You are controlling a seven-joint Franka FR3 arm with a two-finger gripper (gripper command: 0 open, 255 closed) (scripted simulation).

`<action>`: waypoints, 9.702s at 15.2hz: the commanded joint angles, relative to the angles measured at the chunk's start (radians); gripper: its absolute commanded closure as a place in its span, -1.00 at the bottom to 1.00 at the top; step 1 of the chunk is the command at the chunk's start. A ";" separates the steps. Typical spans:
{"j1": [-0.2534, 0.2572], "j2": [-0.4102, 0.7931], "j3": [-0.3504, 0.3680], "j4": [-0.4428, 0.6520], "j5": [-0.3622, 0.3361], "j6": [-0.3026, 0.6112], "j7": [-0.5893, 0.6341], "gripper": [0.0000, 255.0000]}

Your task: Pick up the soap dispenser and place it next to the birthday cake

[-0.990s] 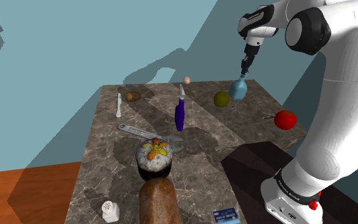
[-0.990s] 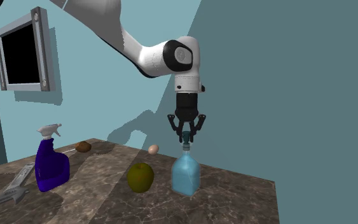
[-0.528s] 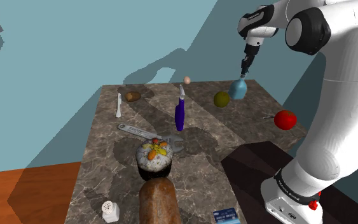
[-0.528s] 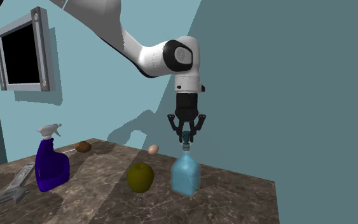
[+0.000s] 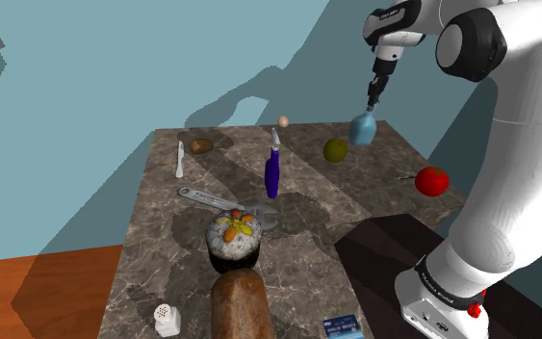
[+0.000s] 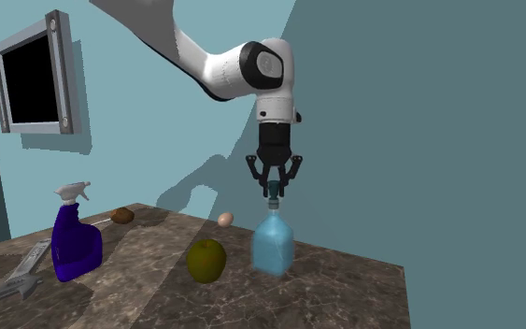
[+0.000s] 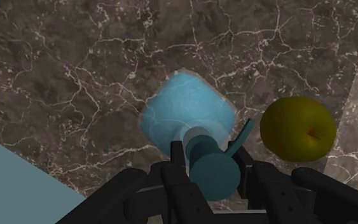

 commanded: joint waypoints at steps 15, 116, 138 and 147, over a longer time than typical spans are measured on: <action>-0.015 -0.021 -0.011 0.188 -0.014 -0.205 0.009 1.00; 0.501 -1.049 0.777 -0.827 0.033 -0.149 1.209 1.00; 0.512 -0.980 0.828 -1.075 0.070 0.167 1.195 1.00; 0.512 -0.962 0.835 -1.098 0.074 0.207 1.194 1.00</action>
